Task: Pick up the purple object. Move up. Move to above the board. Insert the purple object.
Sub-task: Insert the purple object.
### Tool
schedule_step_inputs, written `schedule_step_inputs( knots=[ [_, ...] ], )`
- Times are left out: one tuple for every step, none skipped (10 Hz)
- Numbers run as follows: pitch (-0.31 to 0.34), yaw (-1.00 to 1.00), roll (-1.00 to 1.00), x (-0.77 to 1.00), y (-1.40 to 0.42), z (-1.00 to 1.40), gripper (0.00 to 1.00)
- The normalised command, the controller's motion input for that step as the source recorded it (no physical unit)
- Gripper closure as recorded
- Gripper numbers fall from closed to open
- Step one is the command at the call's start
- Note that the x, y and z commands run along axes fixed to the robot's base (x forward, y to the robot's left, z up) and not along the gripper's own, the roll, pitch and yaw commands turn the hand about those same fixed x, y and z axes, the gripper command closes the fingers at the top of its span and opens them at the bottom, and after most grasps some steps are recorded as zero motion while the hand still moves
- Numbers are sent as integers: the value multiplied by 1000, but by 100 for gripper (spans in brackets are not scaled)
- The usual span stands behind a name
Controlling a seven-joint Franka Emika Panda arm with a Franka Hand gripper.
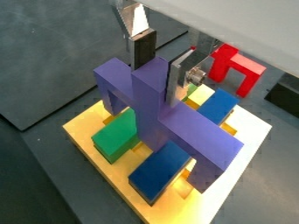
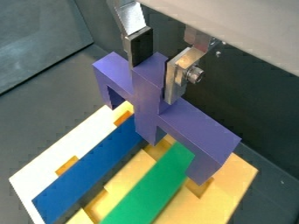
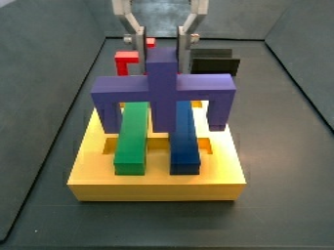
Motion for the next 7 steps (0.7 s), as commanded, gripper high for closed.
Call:
schedule_step_inputs(
  knots=[
    [0,0,0,-80,0,-163,100],
    [0,0,0,-234,43,-217,100],
    [0,0,0,-126,0,-183,100],
    [0,0,0,-31,0,-149,100],
    [-4,20,0,0,0,-140,100],
    [-10,49,0,69,-46,-166,100],
    [0,0,0,274,-71,-177,100]
  ],
)
